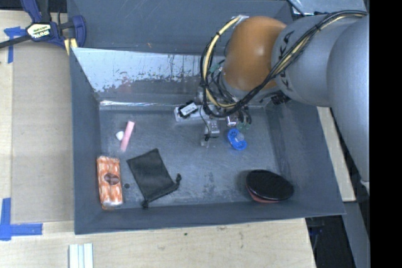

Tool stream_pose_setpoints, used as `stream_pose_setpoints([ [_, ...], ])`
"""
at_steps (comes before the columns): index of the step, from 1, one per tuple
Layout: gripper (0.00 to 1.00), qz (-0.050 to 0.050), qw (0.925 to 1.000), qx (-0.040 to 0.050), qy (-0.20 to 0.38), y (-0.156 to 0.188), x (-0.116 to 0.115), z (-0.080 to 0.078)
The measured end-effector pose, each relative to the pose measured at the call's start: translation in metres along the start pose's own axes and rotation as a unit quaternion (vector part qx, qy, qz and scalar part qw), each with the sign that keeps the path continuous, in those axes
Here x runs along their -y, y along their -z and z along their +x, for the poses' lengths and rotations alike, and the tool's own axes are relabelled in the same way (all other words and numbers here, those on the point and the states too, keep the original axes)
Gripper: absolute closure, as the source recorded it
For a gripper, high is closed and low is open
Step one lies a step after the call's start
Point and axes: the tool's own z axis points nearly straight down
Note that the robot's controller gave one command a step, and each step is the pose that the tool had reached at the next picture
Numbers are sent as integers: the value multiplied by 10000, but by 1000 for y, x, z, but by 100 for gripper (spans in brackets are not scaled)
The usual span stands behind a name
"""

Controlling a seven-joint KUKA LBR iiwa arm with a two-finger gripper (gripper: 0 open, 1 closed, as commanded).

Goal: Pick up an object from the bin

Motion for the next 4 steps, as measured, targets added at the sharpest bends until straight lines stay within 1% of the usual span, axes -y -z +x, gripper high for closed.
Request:
stream_pose_setpoints([
  [1,100,15,9998,52,-183,0,-1,0],
  [2,100,17,9997,86,-232,14,-3,-2],
  [3,100,20,9999,50,-92,105,-12,3],
  [4,100,12,9997,112,-211,66,-28,2],
])
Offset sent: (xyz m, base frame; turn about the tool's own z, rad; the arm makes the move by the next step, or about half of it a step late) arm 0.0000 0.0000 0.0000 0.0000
